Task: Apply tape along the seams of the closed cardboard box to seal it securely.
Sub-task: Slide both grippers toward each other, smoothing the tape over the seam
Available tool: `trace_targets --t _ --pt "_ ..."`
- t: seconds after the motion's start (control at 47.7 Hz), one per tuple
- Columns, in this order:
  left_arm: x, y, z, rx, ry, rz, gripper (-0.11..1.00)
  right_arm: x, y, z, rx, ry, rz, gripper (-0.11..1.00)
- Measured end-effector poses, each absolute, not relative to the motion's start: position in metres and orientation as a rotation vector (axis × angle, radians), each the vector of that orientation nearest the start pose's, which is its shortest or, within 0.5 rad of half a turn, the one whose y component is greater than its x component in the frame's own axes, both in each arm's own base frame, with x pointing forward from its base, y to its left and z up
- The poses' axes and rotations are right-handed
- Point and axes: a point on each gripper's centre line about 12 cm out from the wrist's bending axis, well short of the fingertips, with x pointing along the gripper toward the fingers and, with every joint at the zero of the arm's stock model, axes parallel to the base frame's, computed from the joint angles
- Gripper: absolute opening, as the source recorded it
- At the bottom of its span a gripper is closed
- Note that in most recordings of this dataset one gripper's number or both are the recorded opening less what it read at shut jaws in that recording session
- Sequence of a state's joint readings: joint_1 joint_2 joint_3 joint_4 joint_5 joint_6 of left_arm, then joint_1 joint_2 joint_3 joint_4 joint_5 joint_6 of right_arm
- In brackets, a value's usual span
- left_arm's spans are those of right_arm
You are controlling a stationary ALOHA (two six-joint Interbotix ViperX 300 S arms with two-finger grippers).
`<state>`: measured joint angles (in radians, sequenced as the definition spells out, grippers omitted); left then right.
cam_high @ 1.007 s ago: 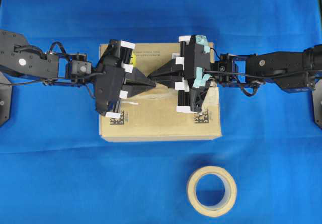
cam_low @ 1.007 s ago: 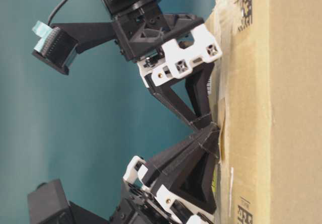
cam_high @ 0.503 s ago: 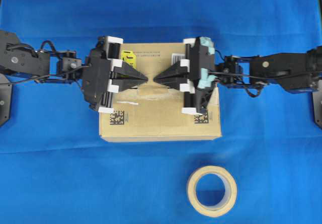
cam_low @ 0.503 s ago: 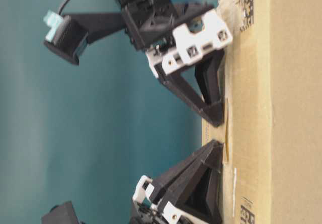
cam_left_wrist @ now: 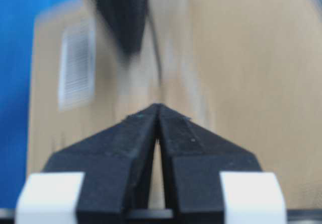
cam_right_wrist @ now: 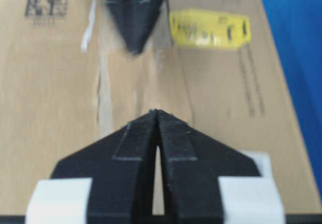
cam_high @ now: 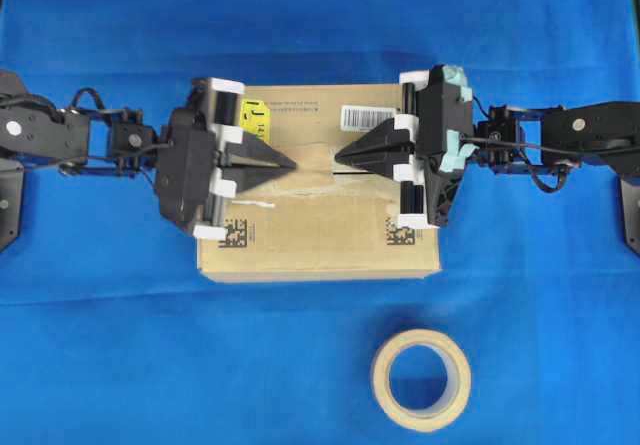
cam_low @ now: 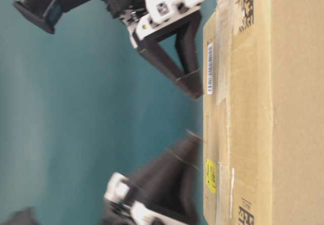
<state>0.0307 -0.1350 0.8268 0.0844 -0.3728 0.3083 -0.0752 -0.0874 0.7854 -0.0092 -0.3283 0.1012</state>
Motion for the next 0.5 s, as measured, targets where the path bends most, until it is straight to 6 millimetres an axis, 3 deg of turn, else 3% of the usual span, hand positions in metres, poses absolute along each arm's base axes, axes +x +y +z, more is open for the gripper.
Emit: trace_targets --t 0.126,0.503 --pt "0.375 0.006 0.205 0.375 0.307 -0.067 0.0 0.384 -0.032 0.202 0.101 0.337 -0.095 0.0" --pt "0.386 0.003 0.174 0.369 0.383 -0.087 0.0 0.416 -0.024 0.179 0.085 0.418 -0.067 0.0"
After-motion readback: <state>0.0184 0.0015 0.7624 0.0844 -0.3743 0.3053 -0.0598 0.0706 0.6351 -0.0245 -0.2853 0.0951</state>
